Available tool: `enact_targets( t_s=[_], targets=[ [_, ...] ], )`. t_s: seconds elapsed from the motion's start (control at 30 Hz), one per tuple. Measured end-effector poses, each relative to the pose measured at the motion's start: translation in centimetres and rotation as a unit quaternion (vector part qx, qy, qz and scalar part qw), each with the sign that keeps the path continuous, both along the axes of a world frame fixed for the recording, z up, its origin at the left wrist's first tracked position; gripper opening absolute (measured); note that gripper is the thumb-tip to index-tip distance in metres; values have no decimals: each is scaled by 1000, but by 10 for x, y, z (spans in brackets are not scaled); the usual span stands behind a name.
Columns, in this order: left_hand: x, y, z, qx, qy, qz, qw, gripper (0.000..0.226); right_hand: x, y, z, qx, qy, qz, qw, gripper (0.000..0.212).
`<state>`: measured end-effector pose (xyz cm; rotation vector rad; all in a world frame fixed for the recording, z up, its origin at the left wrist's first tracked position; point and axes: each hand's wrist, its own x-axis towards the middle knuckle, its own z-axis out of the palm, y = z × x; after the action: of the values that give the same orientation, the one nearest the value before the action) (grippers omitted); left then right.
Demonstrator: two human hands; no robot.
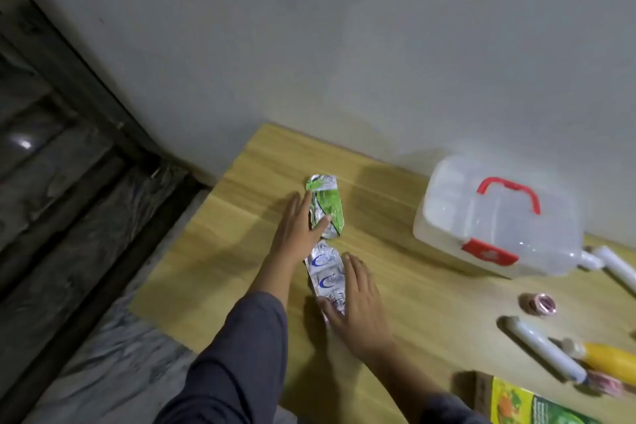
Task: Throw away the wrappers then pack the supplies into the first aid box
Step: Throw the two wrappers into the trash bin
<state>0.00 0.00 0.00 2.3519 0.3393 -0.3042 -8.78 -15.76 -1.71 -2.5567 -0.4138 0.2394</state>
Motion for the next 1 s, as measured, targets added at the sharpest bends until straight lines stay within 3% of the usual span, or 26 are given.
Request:
enact_targets(
  t_s=[0.23,0.37,0.7,0.8,1.0],
  targets=[
    [21,-5,-19,66,-79,8,995,73,2,5,-17,8,-41,8,999,63],
    [29,-6,-15,31,-85,25,996,67,16,-6,-7,22,-43,26,998,59],
    [29,-14,-2,-55,8,22,998,59,34,-32,16,120,155,-30,980,64],
    [26,-19,-5,-55,-7,25,998,50,34,-37,20,104,166,-33,980,65],
    [21,-26,-5,-89,-11,25,996,53,38,-43,24,72,169,-42,982,66]
  ],
)
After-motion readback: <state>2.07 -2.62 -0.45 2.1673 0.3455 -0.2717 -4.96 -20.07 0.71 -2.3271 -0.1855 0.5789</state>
